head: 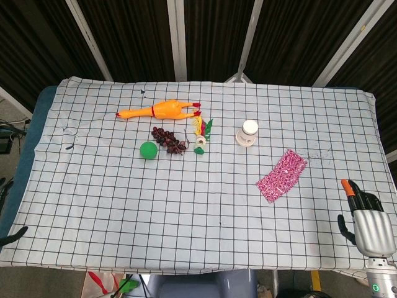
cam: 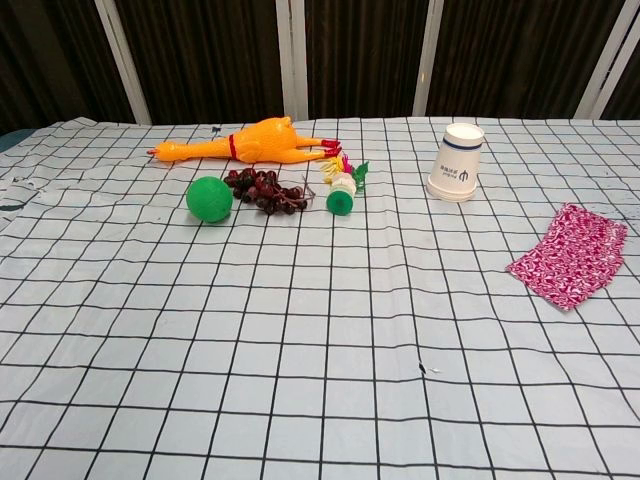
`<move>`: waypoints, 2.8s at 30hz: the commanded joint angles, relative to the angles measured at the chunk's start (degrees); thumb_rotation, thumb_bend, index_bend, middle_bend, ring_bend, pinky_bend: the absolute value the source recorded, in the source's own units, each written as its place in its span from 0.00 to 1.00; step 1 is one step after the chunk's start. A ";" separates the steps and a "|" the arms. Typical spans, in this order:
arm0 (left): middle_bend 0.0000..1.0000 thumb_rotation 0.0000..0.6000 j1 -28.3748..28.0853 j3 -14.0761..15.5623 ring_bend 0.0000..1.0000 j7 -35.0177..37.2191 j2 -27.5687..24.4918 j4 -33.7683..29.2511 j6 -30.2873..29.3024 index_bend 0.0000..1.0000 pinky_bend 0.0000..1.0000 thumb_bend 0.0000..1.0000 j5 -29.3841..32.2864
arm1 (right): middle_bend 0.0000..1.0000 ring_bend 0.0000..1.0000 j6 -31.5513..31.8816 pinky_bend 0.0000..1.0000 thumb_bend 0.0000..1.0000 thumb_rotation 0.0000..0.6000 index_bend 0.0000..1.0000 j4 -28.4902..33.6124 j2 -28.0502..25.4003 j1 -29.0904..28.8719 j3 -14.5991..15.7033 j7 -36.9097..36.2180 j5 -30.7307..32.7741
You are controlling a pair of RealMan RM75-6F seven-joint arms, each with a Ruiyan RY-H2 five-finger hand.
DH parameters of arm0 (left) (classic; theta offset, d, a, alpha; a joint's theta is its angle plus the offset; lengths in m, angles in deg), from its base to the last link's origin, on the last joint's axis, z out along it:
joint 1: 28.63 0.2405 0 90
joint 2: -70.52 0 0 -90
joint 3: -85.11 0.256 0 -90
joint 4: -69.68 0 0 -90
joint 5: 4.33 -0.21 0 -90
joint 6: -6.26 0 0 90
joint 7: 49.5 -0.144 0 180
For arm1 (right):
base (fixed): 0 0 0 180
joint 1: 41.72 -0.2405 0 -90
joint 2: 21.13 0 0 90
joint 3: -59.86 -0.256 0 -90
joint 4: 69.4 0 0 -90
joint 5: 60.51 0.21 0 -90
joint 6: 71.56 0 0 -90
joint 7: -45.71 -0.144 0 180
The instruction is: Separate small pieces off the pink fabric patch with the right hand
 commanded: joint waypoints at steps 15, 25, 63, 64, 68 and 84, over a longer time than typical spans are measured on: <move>0.02 1.00 -0.06 0.10 0.05 -0.91 0.03 -0.44 0.33 0.11 0.06 0.20 0.35 | 0.13 0.24 -0.60 0.19 0.48 1.00 0.00 0.39 0.15 -0.22 0.48 0.54 -0.47; 0.02 1.00 0.06 0.34 0.05 -1.62 0.10 -1.06 0.49 0.11 0.06 0.20 0.53 | 0.42 0.49 -1.81 0.28 0.48 1.00 0.05 0.23 1.21 -0.92 1.11 2.47 -1.41; 0.02 1.00 -0.52 -0.44 0.05 -3.81 0.61 -1.44 1.34 0.11 0.06 0.20 2.63 | 0.83 0.81 -25.13 0.53 0.68 1.00 0.13 -2.85 12.18 -15.44 -0.48 25.75 10.91; 0.02 1.00 -0.52 -0.47 0.05 -3.87 0.63 -1.45 1.33 0.11 0.06 0.20 2.71 | 0.83 0.81 -25.51 0.53 0.68 1.00 0.13 -2.94 12.56 -15.79 -0.56 26.32 11.43; 0.02 1.00 -0.59 -0.55 0.05 -4.20 0.74 -1.46 1.41 0.11 0.06 0.20 2.97 | 0.83 0.81 -27.40 0.53 0.68 1.00 0.13 -3.79 14.37 -17.43 -0.98 28.52 14.10; 0.02 1.00 -0.71 -0.74 0.05 -4.60 0.82 -1.55 1.57 0.11 0.06 0.20 3.62 | 0.83 0.81 -29.06 0.53 0.68 1.00 0.13 -6.66 17.52 -20.35 -0.85 31.61 20.20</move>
